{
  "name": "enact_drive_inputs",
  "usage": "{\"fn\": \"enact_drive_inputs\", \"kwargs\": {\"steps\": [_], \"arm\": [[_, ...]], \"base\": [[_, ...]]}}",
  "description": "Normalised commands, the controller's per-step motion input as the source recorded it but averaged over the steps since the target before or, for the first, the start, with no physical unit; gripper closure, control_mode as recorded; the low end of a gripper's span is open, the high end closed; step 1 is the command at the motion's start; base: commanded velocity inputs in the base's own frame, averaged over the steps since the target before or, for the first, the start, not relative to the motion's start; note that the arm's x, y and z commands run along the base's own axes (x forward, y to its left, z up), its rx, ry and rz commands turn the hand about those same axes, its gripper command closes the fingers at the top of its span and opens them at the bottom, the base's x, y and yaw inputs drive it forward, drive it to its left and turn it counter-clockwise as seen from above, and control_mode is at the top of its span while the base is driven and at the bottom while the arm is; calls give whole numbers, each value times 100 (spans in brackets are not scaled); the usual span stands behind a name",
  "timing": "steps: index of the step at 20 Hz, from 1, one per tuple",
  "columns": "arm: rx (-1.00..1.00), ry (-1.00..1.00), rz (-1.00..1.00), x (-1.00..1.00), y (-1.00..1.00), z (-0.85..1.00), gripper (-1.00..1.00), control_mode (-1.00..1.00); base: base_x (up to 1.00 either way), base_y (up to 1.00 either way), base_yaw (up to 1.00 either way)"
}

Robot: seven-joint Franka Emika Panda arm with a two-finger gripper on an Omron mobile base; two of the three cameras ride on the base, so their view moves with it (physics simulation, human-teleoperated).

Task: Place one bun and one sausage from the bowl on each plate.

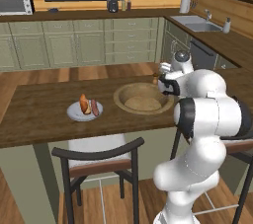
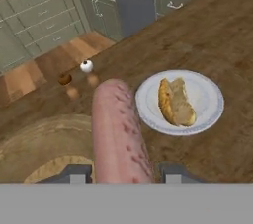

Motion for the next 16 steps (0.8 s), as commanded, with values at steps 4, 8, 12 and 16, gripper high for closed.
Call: {"fn": "enact_drive_inputs", "kwargs": {"steps": [4, 8, 12, 16], "arm": [[10, 44, -39, -13, -100, 44, 100, -100], [9, 40, -33, -21, -100, -8, 100, -100], [4, 1, -2, -62, -100, -94, 100, -100], [1, -17, 11, -44, -98, -88, 100, -100]], "base": [[0, 0, 0], [0, 0, 0], [0, 0, 0], [0, 0, 0]]}}
